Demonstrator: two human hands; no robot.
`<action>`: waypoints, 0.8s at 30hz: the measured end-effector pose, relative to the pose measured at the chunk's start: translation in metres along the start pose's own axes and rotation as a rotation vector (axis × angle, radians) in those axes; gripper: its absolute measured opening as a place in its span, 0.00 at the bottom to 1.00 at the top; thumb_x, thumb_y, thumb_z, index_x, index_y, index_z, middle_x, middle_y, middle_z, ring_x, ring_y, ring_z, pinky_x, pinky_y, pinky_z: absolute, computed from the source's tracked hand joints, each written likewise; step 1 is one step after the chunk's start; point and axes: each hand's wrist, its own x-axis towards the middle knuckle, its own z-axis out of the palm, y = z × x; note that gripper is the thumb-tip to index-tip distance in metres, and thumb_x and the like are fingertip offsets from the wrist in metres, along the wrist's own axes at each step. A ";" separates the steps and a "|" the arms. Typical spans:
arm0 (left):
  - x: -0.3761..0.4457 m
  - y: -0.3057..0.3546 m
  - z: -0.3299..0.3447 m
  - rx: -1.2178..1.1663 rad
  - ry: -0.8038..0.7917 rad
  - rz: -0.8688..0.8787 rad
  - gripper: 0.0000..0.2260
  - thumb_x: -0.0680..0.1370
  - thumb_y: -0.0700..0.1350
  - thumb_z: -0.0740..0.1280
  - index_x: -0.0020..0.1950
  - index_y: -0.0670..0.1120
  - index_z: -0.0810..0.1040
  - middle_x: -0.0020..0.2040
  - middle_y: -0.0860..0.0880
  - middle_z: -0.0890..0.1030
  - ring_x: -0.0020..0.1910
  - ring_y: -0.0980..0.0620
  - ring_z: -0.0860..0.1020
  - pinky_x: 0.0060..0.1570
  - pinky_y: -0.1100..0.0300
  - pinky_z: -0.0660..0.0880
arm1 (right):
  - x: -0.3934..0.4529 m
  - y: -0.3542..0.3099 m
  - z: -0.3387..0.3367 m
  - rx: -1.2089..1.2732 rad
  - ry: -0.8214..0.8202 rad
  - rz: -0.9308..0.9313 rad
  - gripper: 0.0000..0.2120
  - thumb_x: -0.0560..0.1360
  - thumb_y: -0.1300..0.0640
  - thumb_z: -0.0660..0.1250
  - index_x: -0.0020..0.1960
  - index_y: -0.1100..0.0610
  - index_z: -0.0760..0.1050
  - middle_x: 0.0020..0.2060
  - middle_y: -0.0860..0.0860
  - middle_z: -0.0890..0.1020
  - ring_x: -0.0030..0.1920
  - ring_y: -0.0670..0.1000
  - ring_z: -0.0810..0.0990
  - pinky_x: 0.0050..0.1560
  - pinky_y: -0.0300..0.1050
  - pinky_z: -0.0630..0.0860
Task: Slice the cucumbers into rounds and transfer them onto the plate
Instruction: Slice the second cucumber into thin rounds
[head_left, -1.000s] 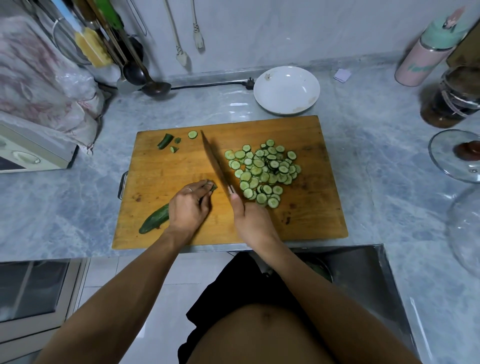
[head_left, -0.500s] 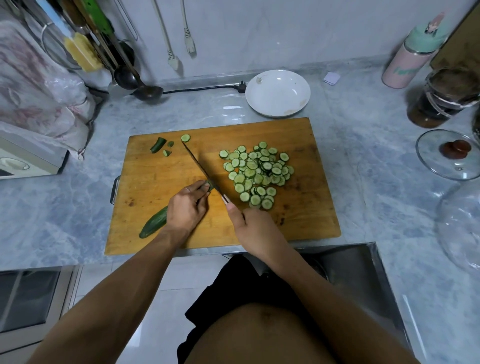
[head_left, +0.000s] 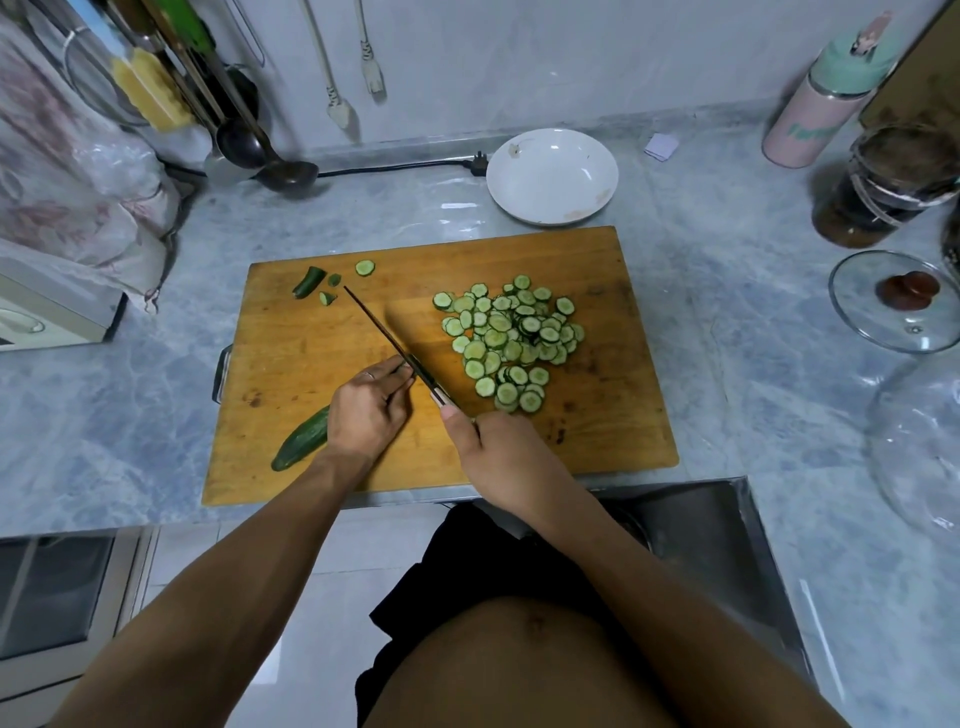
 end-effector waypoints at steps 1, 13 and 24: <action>0.000 0.000 0.000 0.001 0.001 0.000 0.14 0.73 0.41 0.62 0.52 0.41 0.85 0.58 0.42 0.83 0.53 0.43 0.83 0.55 0.55 0.77 | 0.000 0.000 0.001 0.012 -0.008 0.006 0.30 0.82 0.37 0.48 0.32 0.57 0.66 0.30 0.54 0.72 0.33 0.54 0.73 0.35 0.47 0.65; 0.001 0.003 0.001 -0.040 0.008 0.003 0.14 0.72 0.32 0.68 0.57 0.40 0.84 0.58 0.42 0.82 0.56 0.44 0.81 0.60 0.52 0.76 | 0.023 -0.002 0.015 0.085 0.040 0.091 0.32 0.83 0.38 0.46 0.32 0.57 0.70 0.30 0.53 0.74 0.38 0.57 0.75 0.39 0.48 0.70; -0.005 0.004 -0.001 0.020 0.074 -0.004 0.15 0.73 0.36 0.66 0.58 0.45 0.83 0.57 0.46 0.81 0.54 0.44 0.80 0.42 0.50 0.81 | 0.017 0.009 -0.007 0.122 0.108 0.071 0.30 0.83 0.39 0.48 0.30 0.57 0.62 0.24 0.52 0.66 0.25 0.52 0.66 0.27 0.45 0.58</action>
